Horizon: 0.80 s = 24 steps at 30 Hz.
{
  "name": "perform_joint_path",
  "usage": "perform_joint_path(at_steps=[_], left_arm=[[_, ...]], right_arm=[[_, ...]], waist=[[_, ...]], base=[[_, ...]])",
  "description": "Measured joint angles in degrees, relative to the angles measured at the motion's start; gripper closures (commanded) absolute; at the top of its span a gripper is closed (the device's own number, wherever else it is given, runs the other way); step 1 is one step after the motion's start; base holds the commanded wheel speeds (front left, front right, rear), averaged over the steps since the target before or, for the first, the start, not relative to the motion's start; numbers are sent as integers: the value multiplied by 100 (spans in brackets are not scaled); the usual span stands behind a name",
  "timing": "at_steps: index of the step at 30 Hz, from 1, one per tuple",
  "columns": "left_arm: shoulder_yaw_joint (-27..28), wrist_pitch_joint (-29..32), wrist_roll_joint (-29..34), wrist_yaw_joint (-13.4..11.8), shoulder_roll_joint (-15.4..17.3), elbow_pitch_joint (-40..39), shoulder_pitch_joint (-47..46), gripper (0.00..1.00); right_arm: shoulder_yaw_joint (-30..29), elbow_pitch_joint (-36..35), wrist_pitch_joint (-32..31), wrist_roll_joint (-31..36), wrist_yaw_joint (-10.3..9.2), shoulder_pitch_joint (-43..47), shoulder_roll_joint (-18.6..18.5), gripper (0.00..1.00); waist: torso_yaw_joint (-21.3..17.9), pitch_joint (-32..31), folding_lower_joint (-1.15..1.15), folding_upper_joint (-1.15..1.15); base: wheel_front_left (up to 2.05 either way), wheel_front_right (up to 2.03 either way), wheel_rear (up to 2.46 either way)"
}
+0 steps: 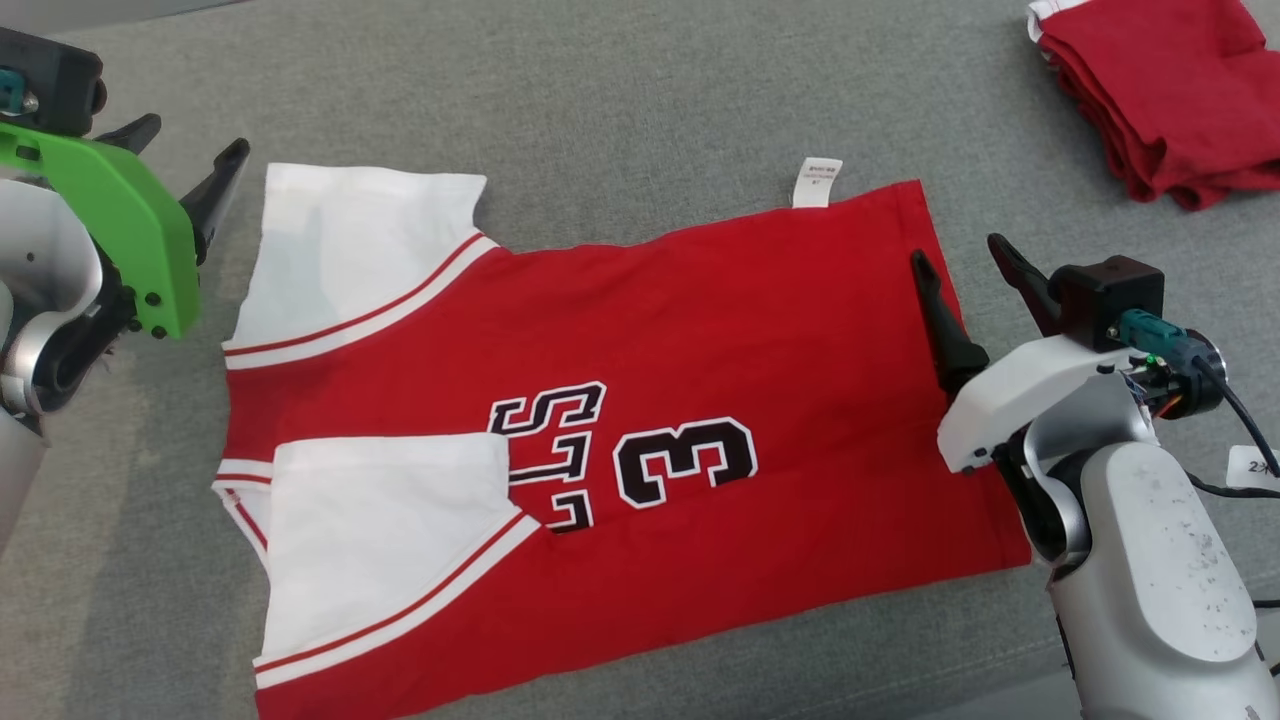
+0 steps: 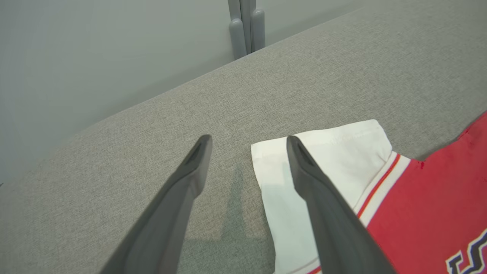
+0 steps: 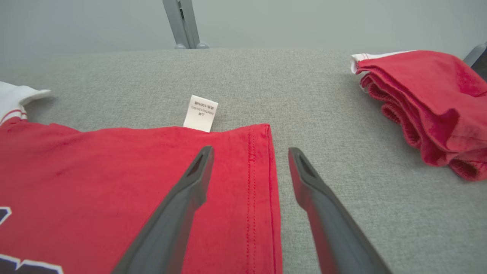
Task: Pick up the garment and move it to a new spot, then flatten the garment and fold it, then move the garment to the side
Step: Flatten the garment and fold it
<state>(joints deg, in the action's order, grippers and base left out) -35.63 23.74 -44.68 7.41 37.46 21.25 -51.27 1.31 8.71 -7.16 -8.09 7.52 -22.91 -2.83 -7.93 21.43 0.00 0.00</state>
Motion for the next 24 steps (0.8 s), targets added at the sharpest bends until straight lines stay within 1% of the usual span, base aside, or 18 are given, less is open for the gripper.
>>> perform_joint_path(at_steps=[5,9,13,18,19,20,21,22,23,24], left_arm=[[-404,22,-216,1,147,325,-290,0],[-634,0,-396,9,164,547,-387,0],[-784,41,-513,10,176,727,-539,0],[-966,126,-678,11,215,758,-685,0],[-1007,135,-695,11,223,740,-700,7],[-1049,140,-714,11,230,723,-712,56],[-1099,143,-737,11,242,699,-726,68],[-1146,152,-777,11,249,680,-738,91],[-1193,176,-809,11,258,661,-751,100],[-1230,179,-821,11,263,648,-759,100]], right_arm=[[146,120,122,-33,0,-229,2,0],[160,202,218,-42,0,-304,0,0],[156,268,266,-41,0,-320,0,0],[116,288,312,-34,0,-372,0,0],[108,287,314,-33,0,-379,0,0],[101,287,314,-27,1,-386,0,0],[93,288,314,-20,1,-399,1,0],[85,290,313,-13,0,-417,1,0],[77,291,313,3,0,-437,1,0],[70,292,308,10,1,-457,1,0]], waist=[[-220,415,0,0],[-389,653,0,0],[-508,814,0,0],[-553,889,0,0],[-542,887,0,0],[-531,885,0,0],[-518,880,0,0],[-506,873,0,0],[-492,863,0,0],[-481,852,0,0]], base=[[0,0,0],[0,0,0],[0,0,0],[0,0,0],[0,0,0],[0,0,0],[0,0,0],[0,0,0],[0,0,0],[0,0,0]])
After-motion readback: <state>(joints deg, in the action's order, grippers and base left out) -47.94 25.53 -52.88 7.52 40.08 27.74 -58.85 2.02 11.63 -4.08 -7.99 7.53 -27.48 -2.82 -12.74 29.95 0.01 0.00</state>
